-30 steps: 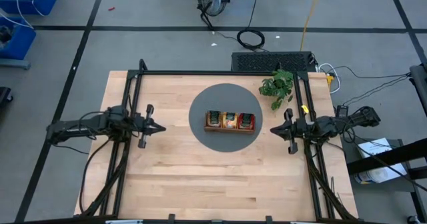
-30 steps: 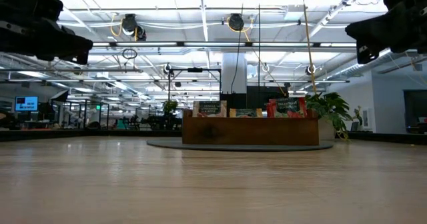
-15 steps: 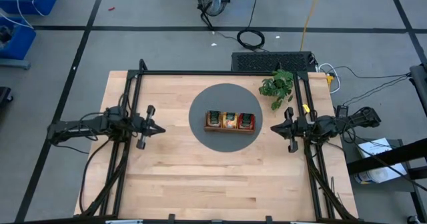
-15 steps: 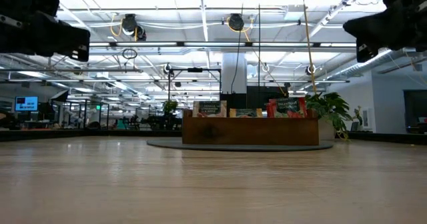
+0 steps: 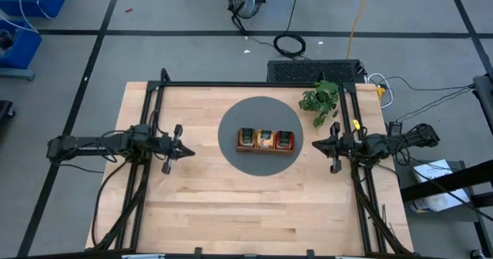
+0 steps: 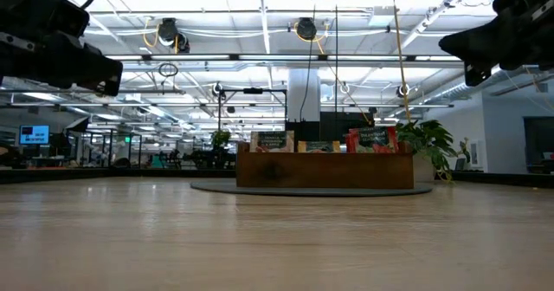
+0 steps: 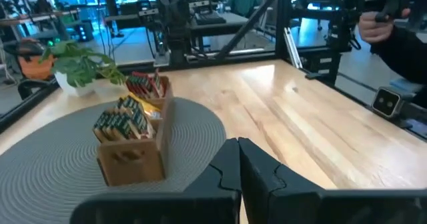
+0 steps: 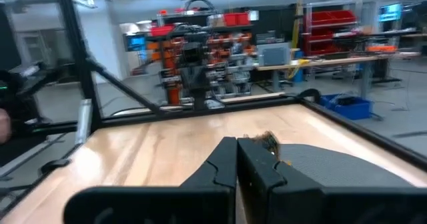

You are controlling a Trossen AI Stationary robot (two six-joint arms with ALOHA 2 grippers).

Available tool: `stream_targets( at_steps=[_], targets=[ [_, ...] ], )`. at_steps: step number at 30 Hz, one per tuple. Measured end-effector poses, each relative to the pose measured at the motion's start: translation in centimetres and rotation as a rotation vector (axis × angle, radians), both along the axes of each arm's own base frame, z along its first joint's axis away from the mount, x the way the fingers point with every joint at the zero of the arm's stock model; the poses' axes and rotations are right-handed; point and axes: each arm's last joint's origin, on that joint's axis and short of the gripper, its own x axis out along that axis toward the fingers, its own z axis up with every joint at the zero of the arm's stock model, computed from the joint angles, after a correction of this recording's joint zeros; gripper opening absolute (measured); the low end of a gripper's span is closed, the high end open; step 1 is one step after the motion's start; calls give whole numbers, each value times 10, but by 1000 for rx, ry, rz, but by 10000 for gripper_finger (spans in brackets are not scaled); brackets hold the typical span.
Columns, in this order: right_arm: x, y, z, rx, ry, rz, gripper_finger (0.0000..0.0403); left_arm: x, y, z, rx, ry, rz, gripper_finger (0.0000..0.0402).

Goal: Pick & Place Tea
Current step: Return to Home Position

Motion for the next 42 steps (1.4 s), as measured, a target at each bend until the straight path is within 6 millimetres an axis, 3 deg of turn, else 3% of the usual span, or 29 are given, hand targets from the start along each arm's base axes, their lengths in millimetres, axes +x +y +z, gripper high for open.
stream_targets(
  at_steps=[9,21,32,42],
  targets=[
    [0,0,0,-13,4,-13,0,0,1,-1,-21,19,28,25],
    [0,0,0,-14,5,-8,0,0,1,-1,-65,20,34,5],
    [0,0,0,-14,4,-7,0,0,1,0,-65,19,34,54],
    [0,0,0,-14,4,-7,0,0,1,0,-65,19,34,57]
  ],
)
